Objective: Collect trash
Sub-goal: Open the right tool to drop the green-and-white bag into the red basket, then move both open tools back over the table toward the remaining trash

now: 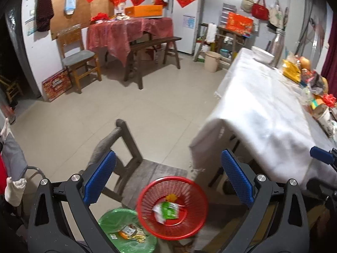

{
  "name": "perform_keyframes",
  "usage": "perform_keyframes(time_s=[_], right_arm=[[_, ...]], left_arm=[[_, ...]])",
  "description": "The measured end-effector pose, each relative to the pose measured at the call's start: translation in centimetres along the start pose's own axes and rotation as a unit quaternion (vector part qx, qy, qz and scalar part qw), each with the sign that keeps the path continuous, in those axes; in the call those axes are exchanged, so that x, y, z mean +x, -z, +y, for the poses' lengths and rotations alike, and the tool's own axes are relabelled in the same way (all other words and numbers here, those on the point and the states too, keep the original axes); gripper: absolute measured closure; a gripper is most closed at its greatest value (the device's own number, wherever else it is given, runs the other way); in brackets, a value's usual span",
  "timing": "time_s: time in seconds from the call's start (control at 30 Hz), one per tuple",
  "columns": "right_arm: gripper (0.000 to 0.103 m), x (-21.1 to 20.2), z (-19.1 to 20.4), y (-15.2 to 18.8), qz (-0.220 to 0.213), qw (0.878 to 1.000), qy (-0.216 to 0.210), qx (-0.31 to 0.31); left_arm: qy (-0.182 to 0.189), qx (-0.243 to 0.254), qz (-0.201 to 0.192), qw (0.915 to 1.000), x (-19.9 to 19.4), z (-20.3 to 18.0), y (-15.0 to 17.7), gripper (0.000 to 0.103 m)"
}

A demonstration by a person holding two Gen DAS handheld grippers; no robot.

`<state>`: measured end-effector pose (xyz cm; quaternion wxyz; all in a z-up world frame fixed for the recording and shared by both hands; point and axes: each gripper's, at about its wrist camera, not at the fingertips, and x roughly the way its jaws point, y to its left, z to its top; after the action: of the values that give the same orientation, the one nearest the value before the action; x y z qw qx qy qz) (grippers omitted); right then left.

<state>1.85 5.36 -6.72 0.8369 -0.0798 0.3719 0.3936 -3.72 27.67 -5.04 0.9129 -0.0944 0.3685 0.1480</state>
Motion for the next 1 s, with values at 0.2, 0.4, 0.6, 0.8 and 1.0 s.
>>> perform_keyframes(time_s=[0.2, 0.4, 0.6, 0.8, 1.0], right_arm=[[0.011, -5.0, -5.2, 0.9, -0.059, 0.995, 0.069, 0.043], [0.009, -10.6, -12.3, 2.6, -0.11, 0.972, 0.18, 0.099], [0.008, -14.7, -20.3, 5.2, -0.139, 0.937, 0.264, 0.182], [0.008, -15.5, -26.5, 7.4, -0.129, 0.919, 0.269, 0.259], [0.018, -13.1, -27.7, 6.0, -0.091, 0.923, 0.247, 0.279]], left_arm=[[0.033, 0.027, -0.004, 0.9991, 0.0, -4.6, -0.6, 0.007], [0.064, 0.072, 0.004, 0.9954, 0.4, -10.2, -0.7, 0.007], [0.095, 0.102, 0.012, 0.9902, 0.9, -15.1, -0.8, 0.007], [0.119, 0.14, 0.014, 0.9828, 1.5, -20.1, -1.0, 0.007], [0.14, 0.161, 0.02, 0.9767, 1.7, -23.5, -0.9, 0.007]])
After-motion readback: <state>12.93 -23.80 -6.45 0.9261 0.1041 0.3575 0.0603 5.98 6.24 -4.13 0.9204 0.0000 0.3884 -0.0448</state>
